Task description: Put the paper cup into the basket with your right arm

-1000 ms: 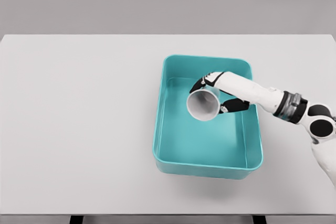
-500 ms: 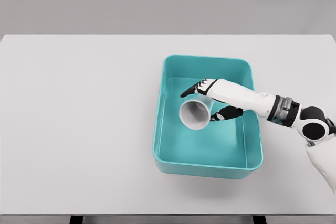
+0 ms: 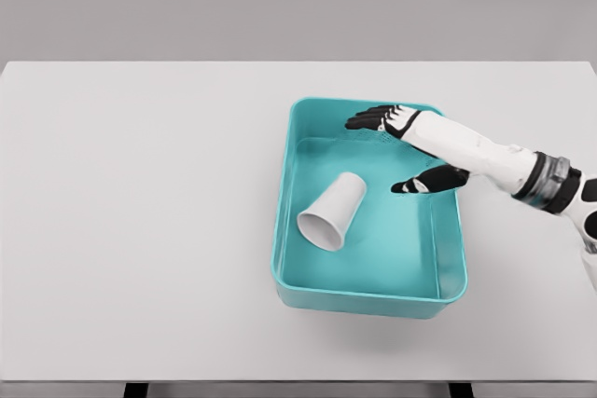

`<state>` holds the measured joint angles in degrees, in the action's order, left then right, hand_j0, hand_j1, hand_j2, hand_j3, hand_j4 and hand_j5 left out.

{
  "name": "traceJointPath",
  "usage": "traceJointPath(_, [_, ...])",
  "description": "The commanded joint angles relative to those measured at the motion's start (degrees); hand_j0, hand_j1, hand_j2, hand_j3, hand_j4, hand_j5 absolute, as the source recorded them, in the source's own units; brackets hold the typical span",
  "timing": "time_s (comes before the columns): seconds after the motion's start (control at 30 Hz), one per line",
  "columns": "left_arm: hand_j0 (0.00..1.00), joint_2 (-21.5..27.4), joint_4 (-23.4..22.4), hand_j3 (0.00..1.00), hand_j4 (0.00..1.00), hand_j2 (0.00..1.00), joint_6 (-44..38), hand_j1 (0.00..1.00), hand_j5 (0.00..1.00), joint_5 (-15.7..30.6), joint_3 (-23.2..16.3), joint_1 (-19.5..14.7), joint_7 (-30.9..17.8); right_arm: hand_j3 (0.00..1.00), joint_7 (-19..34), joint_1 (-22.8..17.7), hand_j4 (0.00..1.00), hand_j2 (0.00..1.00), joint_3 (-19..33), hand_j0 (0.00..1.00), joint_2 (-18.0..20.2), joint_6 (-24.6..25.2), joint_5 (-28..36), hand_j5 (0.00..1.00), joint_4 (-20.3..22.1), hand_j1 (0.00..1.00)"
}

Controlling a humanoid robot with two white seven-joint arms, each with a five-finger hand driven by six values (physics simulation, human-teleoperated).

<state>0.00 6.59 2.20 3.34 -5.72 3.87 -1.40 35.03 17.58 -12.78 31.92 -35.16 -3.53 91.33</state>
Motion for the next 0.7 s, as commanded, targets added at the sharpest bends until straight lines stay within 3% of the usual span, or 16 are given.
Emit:
traceJointPath(0.0, [1.00,0.0,0.0,1.00,1.00,1.00,0.0,1.00,1.00,0.0,0.0,0.0,0.0,0.98,0.0,0.0,0.98,0.98,1.6,0.98,2.3,0.2,7.3,0.98,0.2,0.98])
traceJointPath(0.1, [1.00,0.0,0.0,1.00,1.00,1.00,0.0,1.00,1.00,-0.1,0.0,0.0,0.0,0.98,0.0,-0.2,0.98,0.98,3.0,0.98,4.5,0.2,12.0,0.98,0.2,0.98])
traceJointPath(0.37, [1.00,0.0,0.0,1.00,1.00,1.00,0.0,1.00,1.00,-0.1,0.0,0.0,0.0,0.99,0.0,-6.4,0.99,0.99,10.7,0.99,5.4,0.2,12.6,0.99,0.2,0.99])
traceJointPath(0.67, [1.00,0.0,0.0,1.00,1.00,1.00,0.1,1.00,1.00,-0.1,0.0,0.0,0.0,1.00,0.0,-7.1,1.00,1.00,12.4,1.00,4.7,0.2,12.8,1.00,-0.8,1.00])
